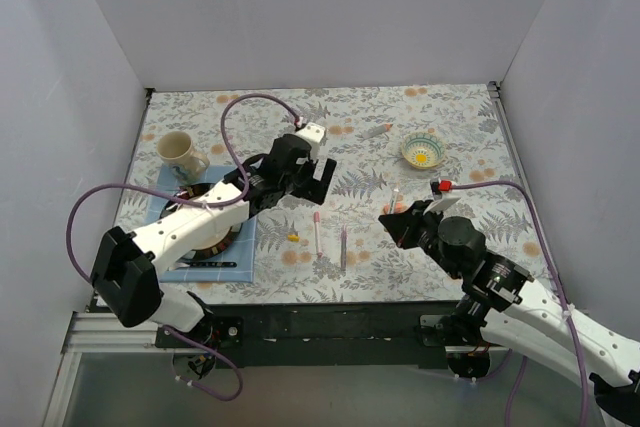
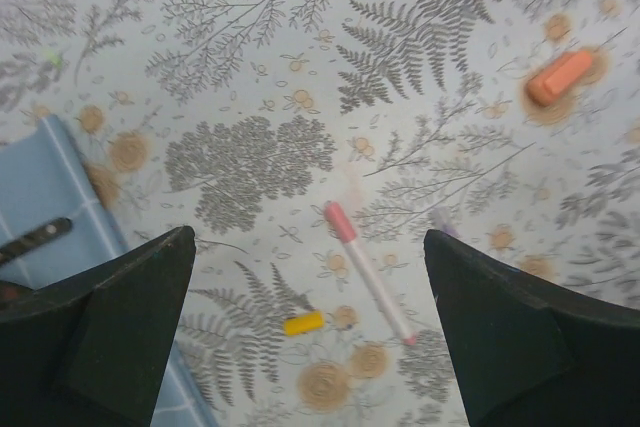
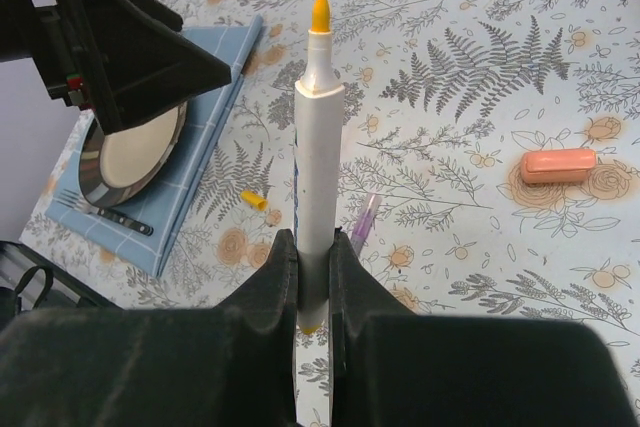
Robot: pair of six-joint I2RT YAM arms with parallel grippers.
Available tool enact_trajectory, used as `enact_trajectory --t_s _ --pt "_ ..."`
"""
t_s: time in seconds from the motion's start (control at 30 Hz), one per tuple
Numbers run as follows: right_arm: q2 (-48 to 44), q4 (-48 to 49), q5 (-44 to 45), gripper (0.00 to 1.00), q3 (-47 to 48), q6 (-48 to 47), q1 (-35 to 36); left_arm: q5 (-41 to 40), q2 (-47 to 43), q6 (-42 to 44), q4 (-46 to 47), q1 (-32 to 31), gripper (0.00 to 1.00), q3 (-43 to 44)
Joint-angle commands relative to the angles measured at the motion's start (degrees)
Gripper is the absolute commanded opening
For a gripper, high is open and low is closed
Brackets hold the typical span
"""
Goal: Insert the pens into the pen caps
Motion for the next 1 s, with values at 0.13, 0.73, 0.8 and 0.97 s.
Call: enact_trajectory --t_s 0.13,0.73,0.8,0.97 --pt "-4.11 0.82 1.49 0.01 -0.13 0.95 0.05 3.71 -13.07 -45.45 -2.19 4.26 0.98 -1.79" --pt "-5.34 0.65 0.34 0.01 -1.36 2.53 0.05 5.80 1.68 -106.34 -35.25 4.79 0.54 2.80" --pt "-5.61 0.64 0.43 0.01 -1.53 2.53 0.05 5.98 1.15 -108.70 -33.66 4.79 0.54 0.77" --pt "-5.87 0.56 0.52 0.01 -1.80 2.53 0.05 7.74 2.46 -112.76 -29.52 5.49 0.54 -3.63"
